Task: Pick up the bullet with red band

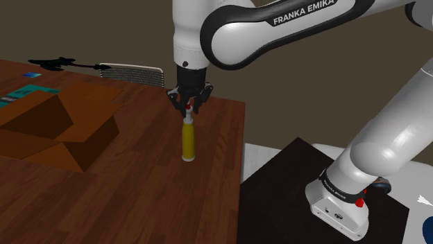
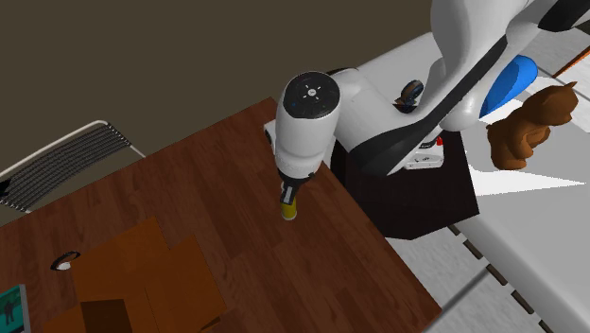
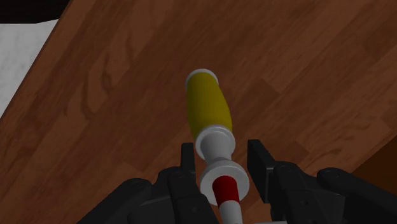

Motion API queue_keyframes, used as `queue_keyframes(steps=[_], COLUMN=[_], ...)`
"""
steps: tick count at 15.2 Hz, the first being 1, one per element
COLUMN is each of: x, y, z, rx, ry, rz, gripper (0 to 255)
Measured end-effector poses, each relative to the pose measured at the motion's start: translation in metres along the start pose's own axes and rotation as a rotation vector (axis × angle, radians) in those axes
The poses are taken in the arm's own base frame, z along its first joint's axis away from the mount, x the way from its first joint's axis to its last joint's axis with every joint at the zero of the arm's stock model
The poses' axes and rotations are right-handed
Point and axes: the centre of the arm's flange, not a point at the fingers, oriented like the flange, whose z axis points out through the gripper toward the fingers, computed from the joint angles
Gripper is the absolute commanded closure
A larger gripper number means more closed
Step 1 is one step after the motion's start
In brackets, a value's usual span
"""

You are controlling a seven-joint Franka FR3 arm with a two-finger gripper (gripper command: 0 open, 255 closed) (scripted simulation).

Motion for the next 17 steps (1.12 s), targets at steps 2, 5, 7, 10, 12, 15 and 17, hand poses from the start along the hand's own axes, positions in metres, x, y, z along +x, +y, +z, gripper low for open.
queue_keyframes(steps=[2,5,7,10,12,15,17], x=[0.000,0.001,0.002,0.003,0.005,0.006,0.007], y=[0.000,0.001,0.001,0.001,0.001,0.001,0.001], z=[0.000,-0.009,-0.019,-0.034,-0.046,-0.062,-0.073], rx=[0.000,-0.001,-0.001,-0.001,-0.001,-0.001,0.000], ry=[0.000,-0.001,-0.001,-0.001,-0.001,-0.001,-0.001], rz=[0.000,0.000,0.000,0.000,0.000,0.000,0.000], gripper=[255,255,255,255,255,255,255])
